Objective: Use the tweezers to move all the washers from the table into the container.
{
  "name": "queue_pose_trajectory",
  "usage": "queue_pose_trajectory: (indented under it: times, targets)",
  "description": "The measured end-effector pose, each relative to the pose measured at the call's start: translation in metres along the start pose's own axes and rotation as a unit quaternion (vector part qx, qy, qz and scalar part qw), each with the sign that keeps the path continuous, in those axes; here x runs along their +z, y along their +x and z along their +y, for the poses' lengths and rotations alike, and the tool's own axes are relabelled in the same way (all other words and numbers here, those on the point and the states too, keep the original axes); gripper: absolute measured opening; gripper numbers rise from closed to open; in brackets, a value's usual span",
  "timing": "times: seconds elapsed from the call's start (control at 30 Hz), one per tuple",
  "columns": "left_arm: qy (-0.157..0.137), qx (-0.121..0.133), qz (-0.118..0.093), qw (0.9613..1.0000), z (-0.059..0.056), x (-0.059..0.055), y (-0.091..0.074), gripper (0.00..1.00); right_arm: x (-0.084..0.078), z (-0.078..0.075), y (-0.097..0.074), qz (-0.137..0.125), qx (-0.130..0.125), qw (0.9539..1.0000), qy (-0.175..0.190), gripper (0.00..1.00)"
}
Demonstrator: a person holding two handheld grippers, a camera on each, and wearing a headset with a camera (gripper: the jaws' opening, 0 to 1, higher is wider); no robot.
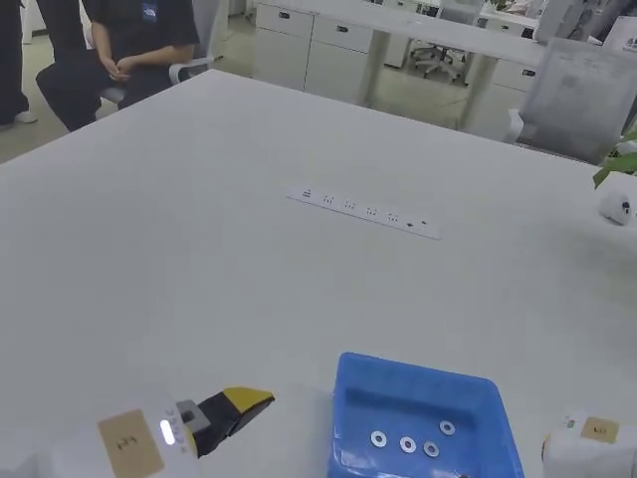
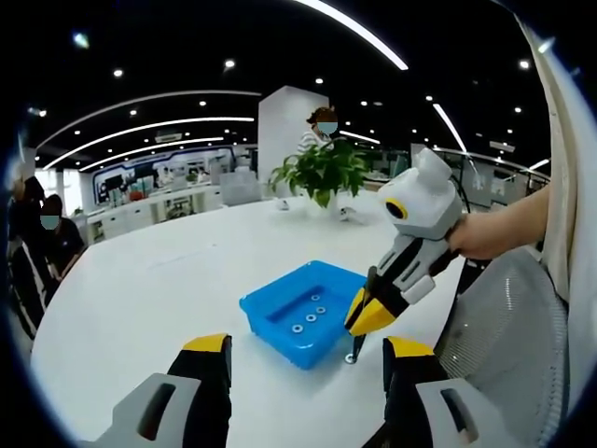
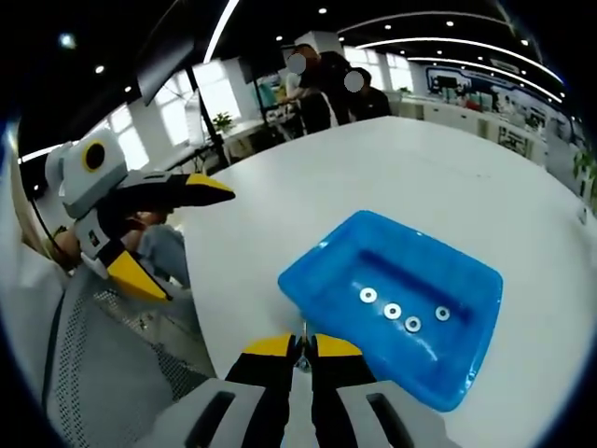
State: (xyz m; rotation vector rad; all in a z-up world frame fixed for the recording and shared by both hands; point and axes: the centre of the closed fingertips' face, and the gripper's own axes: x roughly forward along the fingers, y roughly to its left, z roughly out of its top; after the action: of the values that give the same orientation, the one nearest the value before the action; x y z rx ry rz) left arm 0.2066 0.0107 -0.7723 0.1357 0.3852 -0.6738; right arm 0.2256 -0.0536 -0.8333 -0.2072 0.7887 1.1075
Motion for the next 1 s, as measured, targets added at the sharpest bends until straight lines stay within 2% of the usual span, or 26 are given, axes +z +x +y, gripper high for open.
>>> queue_pose_trajectory:
  times: [0.17, 0.27, 0.4, 0.5, 0.6, 0.7, 0.83, 0.9, 1.0]
  targets:
    - [0.001, 0.002, 0.0, 1.0, 0.001, 0.0, -0.001, 0.65, 0.0, 0.002, 0.001, 0.002, 0.003, 1.0, -0.004, 0.03]
    - [0.001, 0.004, 0.001, 1.0, 0.002, 0.0, -0.001, 0.65, -0.001, 0.005, 0.001, 0.006, 0.002, 0.9998, -0.021, 0.03]
    - [0.001, 0.004, 0.001, 1.0, 0.002, 0.001, -0.001, 0.65, -0.001, 0.013, 0.003, 0.012, 0.006, 0.9975, -0.07, 0.03]
    - [0.002, 0.003, 0.002, 1.0, 0.002, 0.001, -0.001, 0.65, -0.003, 0.016, 0.005, 0.018, 0.004, 0.9932, -0.115, 0.03]
    - [0.002, 0.004, 0.002, 1.0, 0.002, 0.001, -0.001, 0.65, -0.007, 0.017, 0.005, 0.023, -0.001, 0.9911, -0.131, 0.03]
    - [0.001, 0.004, 0.002, 1.0, 0.002, 0.001, -0.001, 0.65, -0.007, 0.016, 0.003, 0.017, 0.002, 0.9918, -0.127, 0.03]
    - [0.003, 0.003, 0.002, 1.0, 0.001, 0.0, 0.0, 0.65, -0.005, 0.008, 0.001, -0.004, -0.008, 0.9962, -0.086, 0.02]
    - [0.002, 0.003, 0.003, 1.0, 0.001, 0.0, 0.0, 0.65, -0.002, 0.01, -0.001, -0.018, -0.001, 0.9984, -0.053, 0.02]
    - [0.0, 0.006, 0.002, 1.0, 0.002, 0.001, 0.0, 0.65, 0.006, 0.013, -0.006, -0.036, 0.012, 0.9986, -0.037, 0.03]
